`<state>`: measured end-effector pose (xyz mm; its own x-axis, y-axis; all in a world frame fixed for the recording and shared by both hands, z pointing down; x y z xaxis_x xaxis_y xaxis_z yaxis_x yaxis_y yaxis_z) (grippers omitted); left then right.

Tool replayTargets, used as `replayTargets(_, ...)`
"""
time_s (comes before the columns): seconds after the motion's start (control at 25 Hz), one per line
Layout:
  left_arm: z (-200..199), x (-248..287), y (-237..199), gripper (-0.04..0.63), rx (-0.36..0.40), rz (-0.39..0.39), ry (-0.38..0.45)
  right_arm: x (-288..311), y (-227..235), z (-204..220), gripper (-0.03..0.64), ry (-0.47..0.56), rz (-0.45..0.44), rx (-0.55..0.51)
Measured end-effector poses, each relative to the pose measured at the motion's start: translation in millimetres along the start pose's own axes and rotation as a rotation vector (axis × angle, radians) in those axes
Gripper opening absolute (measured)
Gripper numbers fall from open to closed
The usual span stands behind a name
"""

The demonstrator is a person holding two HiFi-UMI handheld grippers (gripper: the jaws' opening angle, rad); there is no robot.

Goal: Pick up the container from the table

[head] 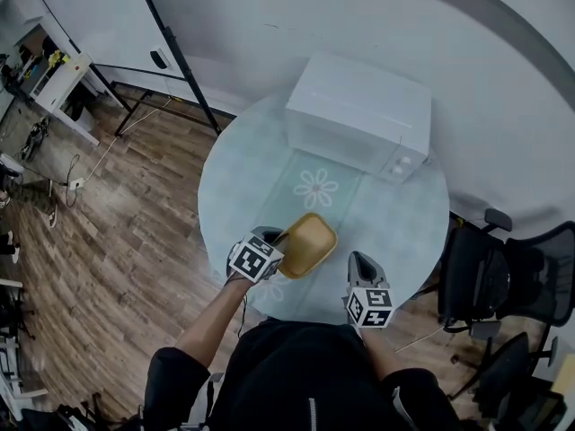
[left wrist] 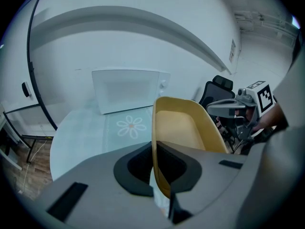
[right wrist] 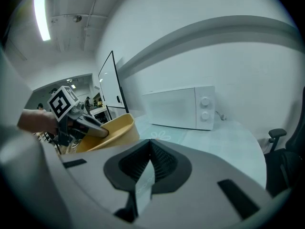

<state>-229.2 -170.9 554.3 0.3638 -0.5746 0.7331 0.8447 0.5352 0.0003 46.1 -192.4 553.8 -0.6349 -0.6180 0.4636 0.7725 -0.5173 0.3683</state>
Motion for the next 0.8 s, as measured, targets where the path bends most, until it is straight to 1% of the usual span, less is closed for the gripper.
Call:
replayTargets(0.24, 10.4, -3.1, 4.2, 0.017, -0.017, 0.001, -0.006, -0.7, -5.6, 1.4, 0.023, -0.011, -0.008, -0.006)
replayTargets(0.8, 14.4, 2.2, -0.6, 0.017, -0.012, 0.026, -0.015, -0.2, -9.0, 4.5, 0.023, -0.018, 0.006, 0.002)
Point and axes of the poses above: the fingertips, and each gripper's own axes: x forward along the fingers, y to its right, z out of its underside, the point moved 10 cm from there along -x, backward along the fingers, and after that the axes turned 12 degrees about x, right-handed, at the moved point
